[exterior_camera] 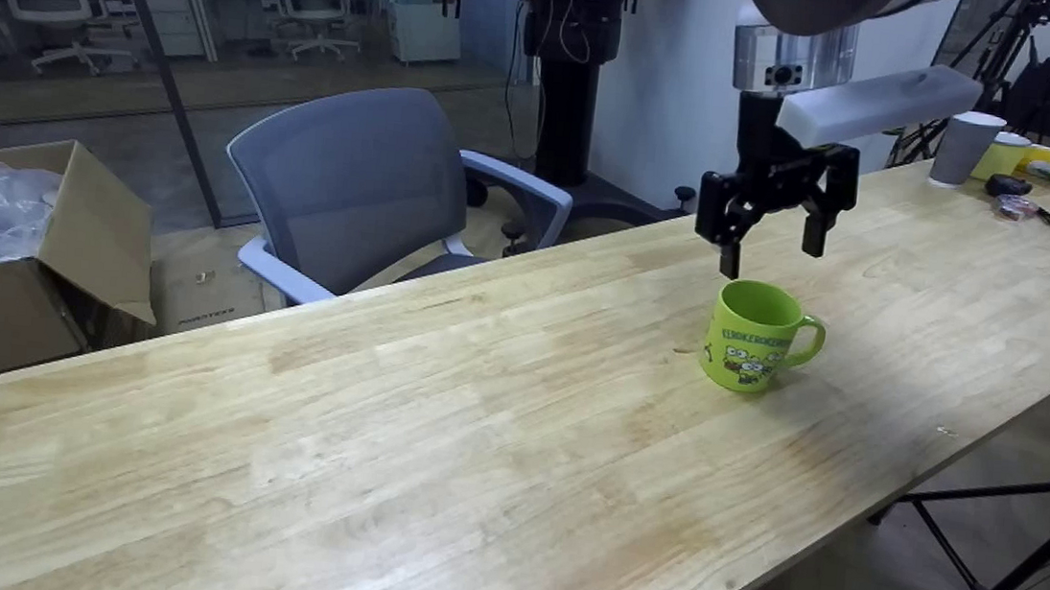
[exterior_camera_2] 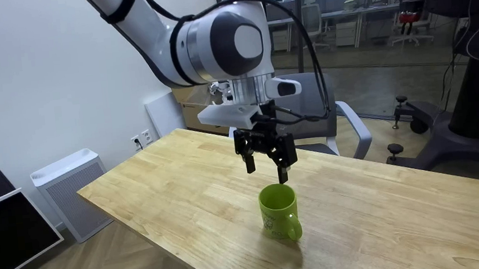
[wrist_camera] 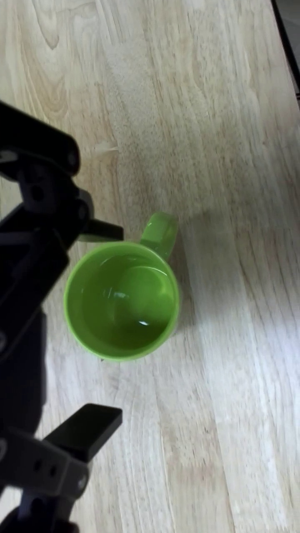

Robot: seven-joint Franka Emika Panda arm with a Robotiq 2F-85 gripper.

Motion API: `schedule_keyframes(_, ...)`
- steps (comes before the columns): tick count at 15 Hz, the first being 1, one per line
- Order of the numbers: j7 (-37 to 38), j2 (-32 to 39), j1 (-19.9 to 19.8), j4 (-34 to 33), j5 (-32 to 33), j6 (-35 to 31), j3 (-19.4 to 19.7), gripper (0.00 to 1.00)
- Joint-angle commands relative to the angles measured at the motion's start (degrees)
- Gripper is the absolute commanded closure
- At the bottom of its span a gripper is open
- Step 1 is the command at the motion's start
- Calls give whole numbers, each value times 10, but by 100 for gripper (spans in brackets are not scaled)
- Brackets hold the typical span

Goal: Move the green cup to the left

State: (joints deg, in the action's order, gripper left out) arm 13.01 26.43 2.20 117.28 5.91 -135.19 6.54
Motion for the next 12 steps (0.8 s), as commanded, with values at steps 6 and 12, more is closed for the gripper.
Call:
schedule_keyframes(6, 39, 32, 10, 12, 8, -10, 6, 0)
schedule_keyframes(12, -2, 50, 6, 27, 15, -45, 1, 0)
